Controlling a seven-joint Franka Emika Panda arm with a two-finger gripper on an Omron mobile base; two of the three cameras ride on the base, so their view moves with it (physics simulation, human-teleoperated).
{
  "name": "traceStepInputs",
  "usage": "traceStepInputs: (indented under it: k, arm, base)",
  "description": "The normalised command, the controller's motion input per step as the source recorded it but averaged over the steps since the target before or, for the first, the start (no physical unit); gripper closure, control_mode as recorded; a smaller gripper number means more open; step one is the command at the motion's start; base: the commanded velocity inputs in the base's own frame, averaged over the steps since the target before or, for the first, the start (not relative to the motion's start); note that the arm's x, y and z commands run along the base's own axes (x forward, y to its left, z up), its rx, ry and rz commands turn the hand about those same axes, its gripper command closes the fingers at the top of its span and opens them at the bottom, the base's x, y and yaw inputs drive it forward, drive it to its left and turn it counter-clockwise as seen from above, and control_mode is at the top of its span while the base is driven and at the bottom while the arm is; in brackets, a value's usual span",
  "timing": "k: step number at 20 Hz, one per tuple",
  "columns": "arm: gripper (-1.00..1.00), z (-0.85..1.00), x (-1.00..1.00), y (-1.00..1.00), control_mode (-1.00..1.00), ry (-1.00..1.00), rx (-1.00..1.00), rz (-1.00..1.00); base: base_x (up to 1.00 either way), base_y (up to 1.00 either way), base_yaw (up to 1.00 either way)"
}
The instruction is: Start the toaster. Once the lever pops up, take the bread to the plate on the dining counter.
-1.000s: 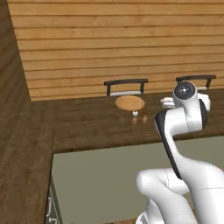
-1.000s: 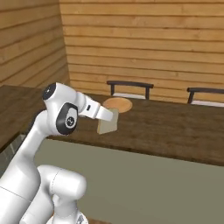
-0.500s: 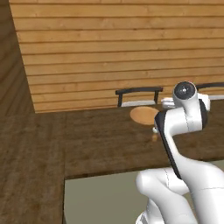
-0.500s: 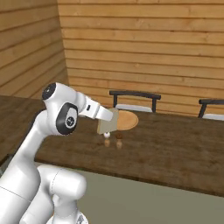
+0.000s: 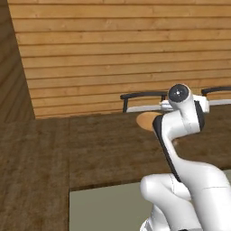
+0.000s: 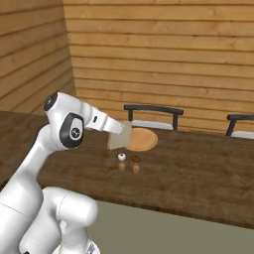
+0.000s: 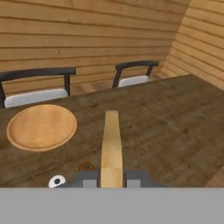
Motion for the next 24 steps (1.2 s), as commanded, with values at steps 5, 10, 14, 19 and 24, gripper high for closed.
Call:
traceStepInputs:
  k: [5, 10, 14, 19, 24]
  arm:
    - [1.0, 0.12, 0.51, 0.31, -1.0, 0.12, -0.02, -0.18]
    - [1.0, 0.16, 0.62, 0.22, -1.0, 0.06, 0.0, -0.21]
    - [1.0, 0.0, 0.75, 0.05, -1.0, 0.0, 0.0, -0.17]
    - [1.0, -0.1, 0.72, 0.0, -1.0, 0.01, 0.0, -0.12]
    - [1.0, -0.29, 0.7, 0.0, -1.0, 0.11, 0.0, -0.07]
  base:
    - [0.0, 0.0, 0.0]
    - [0.0, 0.0, 0.0]
    - [0.0, 0.0, 0.0]
    - [0.0, 0.0, 0.0]
    - [0.0, 0.0, 0.0]
